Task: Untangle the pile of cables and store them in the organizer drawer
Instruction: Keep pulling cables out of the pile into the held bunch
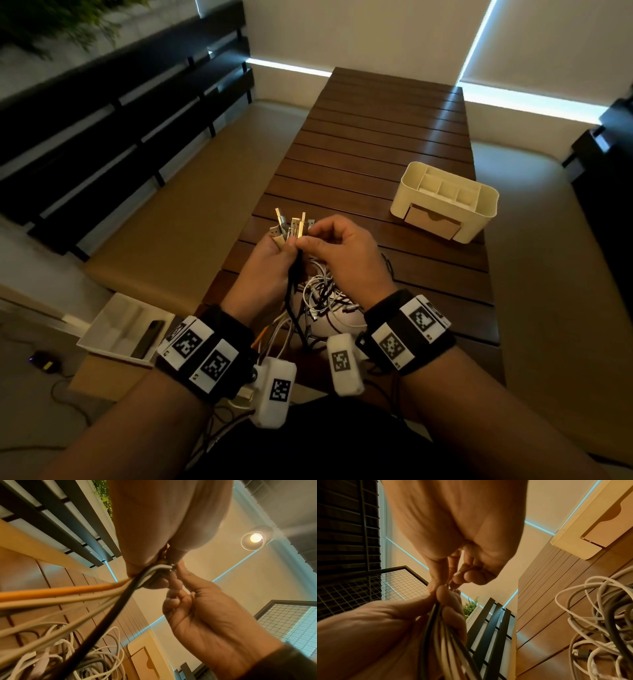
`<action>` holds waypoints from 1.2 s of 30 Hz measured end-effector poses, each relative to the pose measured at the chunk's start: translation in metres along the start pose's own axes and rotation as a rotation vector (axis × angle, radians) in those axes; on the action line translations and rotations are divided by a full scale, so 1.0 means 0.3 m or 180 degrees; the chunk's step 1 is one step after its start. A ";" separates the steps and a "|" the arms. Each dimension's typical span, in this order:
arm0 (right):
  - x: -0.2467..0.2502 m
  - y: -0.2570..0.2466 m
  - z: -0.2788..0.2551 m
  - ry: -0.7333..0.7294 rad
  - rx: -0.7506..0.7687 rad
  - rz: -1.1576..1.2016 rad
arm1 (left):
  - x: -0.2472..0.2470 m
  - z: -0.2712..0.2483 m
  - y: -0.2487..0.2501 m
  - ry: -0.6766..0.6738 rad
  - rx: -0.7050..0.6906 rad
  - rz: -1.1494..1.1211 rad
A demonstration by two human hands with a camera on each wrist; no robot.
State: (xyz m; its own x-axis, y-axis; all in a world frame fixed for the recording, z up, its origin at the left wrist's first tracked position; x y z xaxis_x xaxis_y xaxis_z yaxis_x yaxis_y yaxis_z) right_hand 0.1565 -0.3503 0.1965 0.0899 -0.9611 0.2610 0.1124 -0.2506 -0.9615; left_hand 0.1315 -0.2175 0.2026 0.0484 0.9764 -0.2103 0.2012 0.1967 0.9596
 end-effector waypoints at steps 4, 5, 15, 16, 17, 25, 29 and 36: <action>0.011 0.009 0.006 -0.0062 -0.0076 0.0077 | 0.013 0.012 -0.001 -0.0013 0.0078 -0.0100; 0.008 0.015 0.008 -0.0084 -0.0085 0.0065 | 0.017 0.014 0.000 0.0049 0.0057 -0.0137; -0.074 0.053 -0.022 -0.1839 -0.0354 -0.1598 | 0.086 0.046 0.002 0.0755 -0.0245 -0.0605; -0.082 0.052 -0.021 -0.1886 -0.0302 -0.1680 | 0.091 0.046 0.004 0.0774 -0.0237 -0.0688; -0.084 0.052 -0.018 -0.1917 -0.0281 -0.1716 | 0.098 0.048 0.004 0.0802 -0.0218 -0.0769; 0.014 0.084 0.013 -0.1498 -0.0467 -0.1170 | 0.196 0.031 0.030 0.0759 -0.0275 -0.1502; 0.054 0.096 0.027 -0.1100 -0.0511 -0.0979 | 0.192 0.032 0.025 0.0502 -0.0259 -0.1035; 0.037 0.006 0.022 -0.0727 0.0029 -0.0930 | 0.091 0.014 0.003 -0.0253 -0.0194 0.0797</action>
State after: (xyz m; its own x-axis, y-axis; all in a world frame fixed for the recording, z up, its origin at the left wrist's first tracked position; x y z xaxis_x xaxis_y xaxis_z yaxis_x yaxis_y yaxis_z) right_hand 0.1642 -0.3607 0.1981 0.2713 -0.7982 0.5378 0.1747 -0.5087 -0.8430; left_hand 0.1372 -0.1910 0.1969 0.1665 0.9858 0.0232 0.1142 -0.0426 0.9925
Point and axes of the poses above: each hand's wrist, its own z-axis towards the middle knuckle, its own x-axis out of the back of the hand, y = z × x, the point moved 2 cm from there along z, towards the middle knuckle, and after that the axes turned 7 degrees about -z, right-handed, at the moved point
